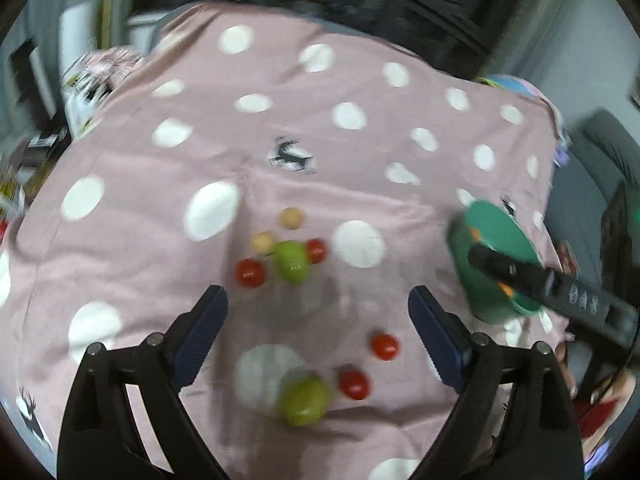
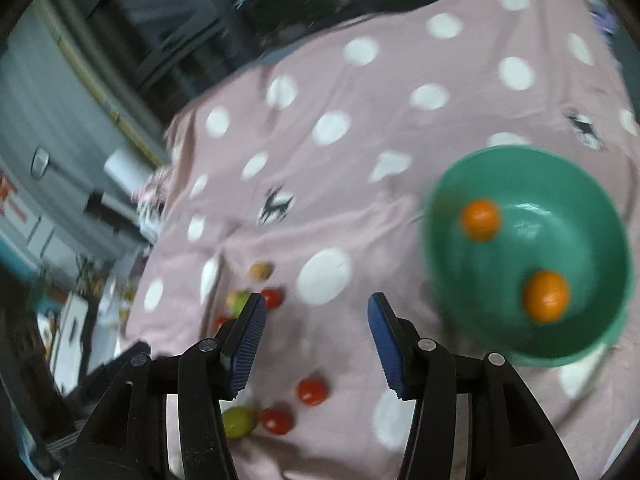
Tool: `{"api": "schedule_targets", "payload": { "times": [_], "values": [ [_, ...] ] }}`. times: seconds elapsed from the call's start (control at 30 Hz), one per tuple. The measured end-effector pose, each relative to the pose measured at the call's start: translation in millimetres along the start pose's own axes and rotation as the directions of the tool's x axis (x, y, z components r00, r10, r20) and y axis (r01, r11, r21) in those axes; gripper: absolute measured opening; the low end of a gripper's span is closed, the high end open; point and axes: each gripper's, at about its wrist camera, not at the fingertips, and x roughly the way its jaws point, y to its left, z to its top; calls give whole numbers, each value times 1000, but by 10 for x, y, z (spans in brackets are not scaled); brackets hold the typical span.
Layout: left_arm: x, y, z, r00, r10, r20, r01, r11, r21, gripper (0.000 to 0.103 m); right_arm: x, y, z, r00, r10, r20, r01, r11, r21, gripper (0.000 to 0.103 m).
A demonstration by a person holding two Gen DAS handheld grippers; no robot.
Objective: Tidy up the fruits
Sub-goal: 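Move the right tool to the large green fruit by the tomatoes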
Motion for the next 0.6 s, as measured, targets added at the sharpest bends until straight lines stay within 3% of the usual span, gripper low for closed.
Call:
{"api": "schedule_targets", "payload": {
  "times": [0.13, 0.27, 0.37, 0.6],
  "values": [
    [-37, 265, 57, 999, 29, 24, -27, 996, -83, 92, 307, 293, -110, 992, 50, -113, -58, 996, -71, 54],
    [-16, 392, 86, 999, 48, 17, -45, 988, -149, 92, 585, 537, -278, 971, 75, -229, -109, 984, -141, 54],
    [2, 395, 90, 999, 46, 4, -45, 989, -142, 92, 739, 614, -418, 944, 88, -318, -156, 969, -193, 54],
    [-14, 430, 95, 999, 47, 10, -45, 988, -147, 92, 861, 684, -581, 902, 139, -408, -226, 959, -173, 54]
  ]
}}
